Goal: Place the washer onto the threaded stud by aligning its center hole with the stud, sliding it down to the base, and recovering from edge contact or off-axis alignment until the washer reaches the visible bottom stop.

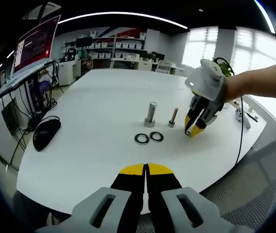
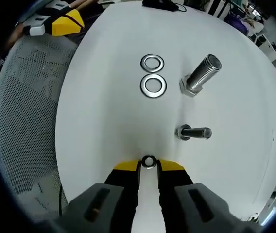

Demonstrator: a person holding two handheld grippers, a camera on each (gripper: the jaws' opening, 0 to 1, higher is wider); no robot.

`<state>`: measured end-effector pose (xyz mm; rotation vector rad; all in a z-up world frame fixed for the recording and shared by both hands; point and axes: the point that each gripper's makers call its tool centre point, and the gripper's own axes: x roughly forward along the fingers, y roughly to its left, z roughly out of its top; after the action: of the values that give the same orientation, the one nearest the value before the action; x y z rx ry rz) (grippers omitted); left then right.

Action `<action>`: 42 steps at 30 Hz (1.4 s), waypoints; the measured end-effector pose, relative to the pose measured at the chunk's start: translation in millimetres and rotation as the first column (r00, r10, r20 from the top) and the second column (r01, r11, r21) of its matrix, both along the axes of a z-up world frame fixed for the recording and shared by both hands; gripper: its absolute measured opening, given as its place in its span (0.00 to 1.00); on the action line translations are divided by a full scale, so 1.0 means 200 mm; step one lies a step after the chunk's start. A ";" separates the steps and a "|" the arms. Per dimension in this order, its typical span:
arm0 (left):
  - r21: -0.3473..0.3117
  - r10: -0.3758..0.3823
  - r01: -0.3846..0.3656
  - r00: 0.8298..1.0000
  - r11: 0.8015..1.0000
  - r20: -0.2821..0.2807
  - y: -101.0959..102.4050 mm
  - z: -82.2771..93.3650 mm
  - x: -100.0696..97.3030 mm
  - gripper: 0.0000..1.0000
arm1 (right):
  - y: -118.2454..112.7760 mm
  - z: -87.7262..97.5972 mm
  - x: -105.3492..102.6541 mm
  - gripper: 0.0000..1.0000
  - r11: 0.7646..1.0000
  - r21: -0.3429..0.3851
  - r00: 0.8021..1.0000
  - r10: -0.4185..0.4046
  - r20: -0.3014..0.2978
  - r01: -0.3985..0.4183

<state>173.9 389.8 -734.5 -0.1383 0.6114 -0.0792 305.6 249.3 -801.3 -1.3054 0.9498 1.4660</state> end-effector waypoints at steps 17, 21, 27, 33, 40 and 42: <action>0.004 0.001 -0.001 1.000 1.000 0.002 0.00 0.00 0.00 0.00 | 0.00 0.00 0.00 0.15 1.000 0.020 1.000 -0.013 0.026 0.012; 0.009 -0.004 0.004 1.000 1.000 0.004 0.00 0.00 0.00 0.00 | 0.00 0.01 0.01 0.14 0.998 0.055 0.999 -0.032 0.017 0.031; 0.013 -0.005 0.005 1.000 1.000 0.003 0.00 0.00 0.00 0.00 | 0.00 0.01 0.02 0.14 0.989 0.109 0.995 -0.093 -0.032 0.095; 0.013 -0.004 0.004 1.000 1.000 0.002 0.00 0.00 0.00 0.00 | 0.00 0.01 0.02 0.16 0.986 0.108 0.992 -0.122 -0.044 0.126; 0.011 0.000 0.000 1.000 1.000 0.005 0.00 0.00 0.00 0.00 | 0.00 0.01 0.03 0.21 0.983 0.116 0.989 -0.136 -0.053 0.142; 0.011 0.001 -0.001 1.000 1.000 0.002 0.01 0.00 0.00 0.00 | 0.00 0.01 0.03 0.21 0.983 0.119 0.990 -0.133 -0.051 0.138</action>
<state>173.9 391.0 -733.9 -0.1278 0.6093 -0.0754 311.8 249.2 -799.8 -1.1032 0.9425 1.4286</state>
